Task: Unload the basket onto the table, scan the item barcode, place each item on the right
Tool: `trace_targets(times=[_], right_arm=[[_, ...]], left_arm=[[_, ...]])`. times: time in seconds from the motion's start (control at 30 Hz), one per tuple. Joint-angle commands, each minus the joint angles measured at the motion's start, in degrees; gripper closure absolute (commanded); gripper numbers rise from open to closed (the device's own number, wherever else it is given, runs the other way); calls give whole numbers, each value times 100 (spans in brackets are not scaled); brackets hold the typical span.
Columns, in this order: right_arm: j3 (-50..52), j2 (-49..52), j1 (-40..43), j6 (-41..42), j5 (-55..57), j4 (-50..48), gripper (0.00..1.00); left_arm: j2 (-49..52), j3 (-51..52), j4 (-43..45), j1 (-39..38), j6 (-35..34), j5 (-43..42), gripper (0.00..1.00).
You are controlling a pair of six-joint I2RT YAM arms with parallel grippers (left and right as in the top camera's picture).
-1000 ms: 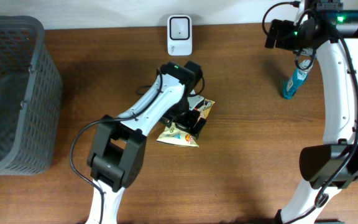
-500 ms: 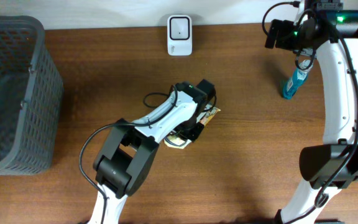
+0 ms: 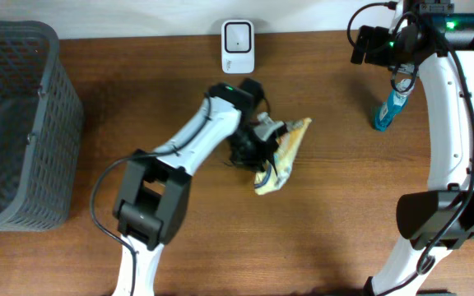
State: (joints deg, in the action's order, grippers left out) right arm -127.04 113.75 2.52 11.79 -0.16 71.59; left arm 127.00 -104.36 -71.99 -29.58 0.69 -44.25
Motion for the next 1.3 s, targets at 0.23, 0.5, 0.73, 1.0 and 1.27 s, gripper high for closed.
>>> trace_targets(times=[0.23,0.5,0.73,1.0,1.27], right_arm=[[52,42,-24,2,68,2,1],[52,42,-24,2,68,2,1],[52,42,-24,2,68,2,1],[52,42,-24,2,68,2,1],[52,42,-24,2,68,2,1]], left_arm=[[1506,-46,105,793,197,-1377,54],[1473,-1952,-1384,1080,92,925,11],[1469,-4426,-2476,1121,-149,2267,16],[1185,-4457,-2476,221,-238,3731,18],[-28,-4159,-2476,68,-649,4715,0]])
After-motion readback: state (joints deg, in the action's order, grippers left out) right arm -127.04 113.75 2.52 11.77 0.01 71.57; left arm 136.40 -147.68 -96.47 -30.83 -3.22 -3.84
